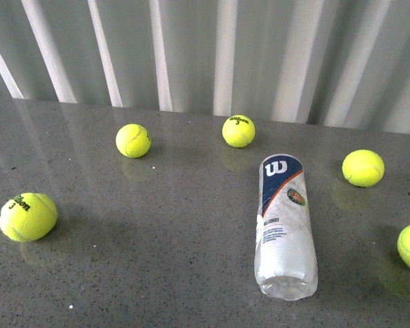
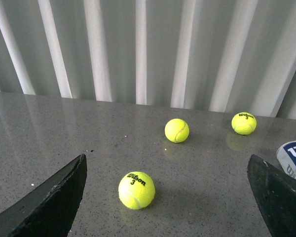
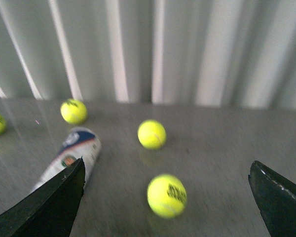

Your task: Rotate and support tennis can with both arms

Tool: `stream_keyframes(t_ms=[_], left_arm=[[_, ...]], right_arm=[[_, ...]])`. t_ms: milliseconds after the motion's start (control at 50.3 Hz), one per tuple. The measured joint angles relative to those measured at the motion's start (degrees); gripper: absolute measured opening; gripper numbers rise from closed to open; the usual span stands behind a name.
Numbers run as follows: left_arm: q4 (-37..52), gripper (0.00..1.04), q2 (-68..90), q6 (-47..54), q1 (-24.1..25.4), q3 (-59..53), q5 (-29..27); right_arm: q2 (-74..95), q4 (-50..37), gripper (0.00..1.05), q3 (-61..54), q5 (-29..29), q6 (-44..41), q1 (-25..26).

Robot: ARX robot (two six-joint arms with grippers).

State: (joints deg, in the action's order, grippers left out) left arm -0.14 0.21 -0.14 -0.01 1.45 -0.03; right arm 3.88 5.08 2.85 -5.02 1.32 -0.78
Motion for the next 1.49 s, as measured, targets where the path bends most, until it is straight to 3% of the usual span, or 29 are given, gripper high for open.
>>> stream_keyframes(t_ms=[60,278,338,457,696,994,1492], left_arm=[[0.00,0.98,0.00,0.00,0.00,0.00,-0.02],[0.00,0.98,-0.04,0.00,0.00,0.00,0.02],[0.00,0.98,-0.07,0.00,0.00,0.00,0.00],[0.00,0.98,-0.07,0.00,0.00,0.00,0.02],[0.00,0.98,-0.13,0.00,0.00,0.00,0.00],[0.00,0.98,-0.13,0.02,0.00,0.00,0.02],[0.00,0.98,-0.13,0.00,0.00,0.00,0.02]], right_arm=[[5.40,-0.90,0.98,2.58,-0.26,0.31,0.72],[31.43,-21.11,0.98,17.79,6.27,0.98,6.10],[40.83,-22.25,0.98,23.91,8.02,2.25,6.29],[59.39,-17.35,0.98,36.11,9.60,4.72,5.16],[92.52,6.38,0.98,61.33,15.58,11.06,-2.80],[104.54,9.86,0.98,64.30,14.91,13.84,-10.21],[112.59,5.73,0.98,63.17,15.23,15.96,-12.63]])
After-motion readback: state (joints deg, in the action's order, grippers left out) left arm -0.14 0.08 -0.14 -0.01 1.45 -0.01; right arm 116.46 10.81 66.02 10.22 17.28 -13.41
